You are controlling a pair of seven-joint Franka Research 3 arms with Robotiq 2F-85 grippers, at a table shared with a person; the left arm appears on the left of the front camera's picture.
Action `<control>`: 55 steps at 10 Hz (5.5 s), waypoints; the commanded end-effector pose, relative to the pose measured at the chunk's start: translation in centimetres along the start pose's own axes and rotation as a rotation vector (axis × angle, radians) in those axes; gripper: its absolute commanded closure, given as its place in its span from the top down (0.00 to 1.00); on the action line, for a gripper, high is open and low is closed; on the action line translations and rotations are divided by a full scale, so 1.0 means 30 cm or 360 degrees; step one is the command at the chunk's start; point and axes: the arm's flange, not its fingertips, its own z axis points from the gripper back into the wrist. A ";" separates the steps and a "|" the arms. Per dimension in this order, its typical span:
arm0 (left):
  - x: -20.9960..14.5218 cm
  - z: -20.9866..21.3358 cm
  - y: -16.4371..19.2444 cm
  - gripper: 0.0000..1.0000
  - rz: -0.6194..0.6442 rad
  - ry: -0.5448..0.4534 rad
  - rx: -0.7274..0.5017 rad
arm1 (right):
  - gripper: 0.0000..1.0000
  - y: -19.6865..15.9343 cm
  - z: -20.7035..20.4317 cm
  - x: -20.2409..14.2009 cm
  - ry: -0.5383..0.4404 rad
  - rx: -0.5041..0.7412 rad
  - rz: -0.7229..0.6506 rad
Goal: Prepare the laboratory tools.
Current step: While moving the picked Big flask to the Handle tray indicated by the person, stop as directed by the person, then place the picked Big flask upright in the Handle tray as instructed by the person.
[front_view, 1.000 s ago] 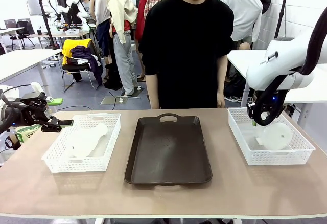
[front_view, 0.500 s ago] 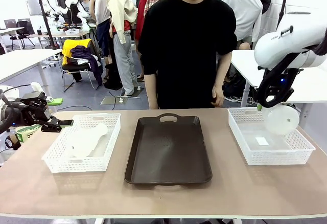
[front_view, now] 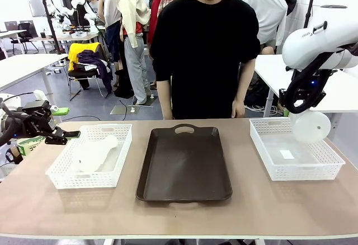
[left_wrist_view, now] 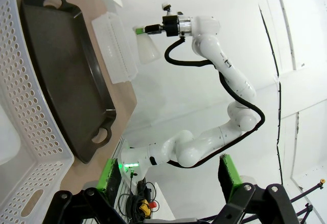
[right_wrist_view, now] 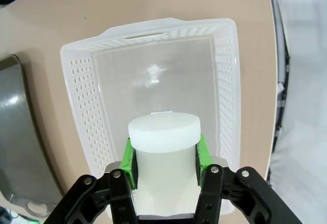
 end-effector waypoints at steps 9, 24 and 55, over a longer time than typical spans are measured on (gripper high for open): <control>0.003 0.001 -0.009 1.00 -0.0020 -0.0019 -0.0026 | 0.00 0.004 -0.008 0.003 0.0005 -0.0002 0.0006; 0.003 0.001 -0.009 1.00 -0.0020 -0.0019 -0.0026 | 0.00 0.735 0.180 -0.095 -0.0025 0.0309 0.0872; 0.003 0.001 -0.009 1.00 -0.0020 -0.0019 -0.0026 | 0.00 1.110 -0.163 -0.214 -0.0035 0.0472 0.1133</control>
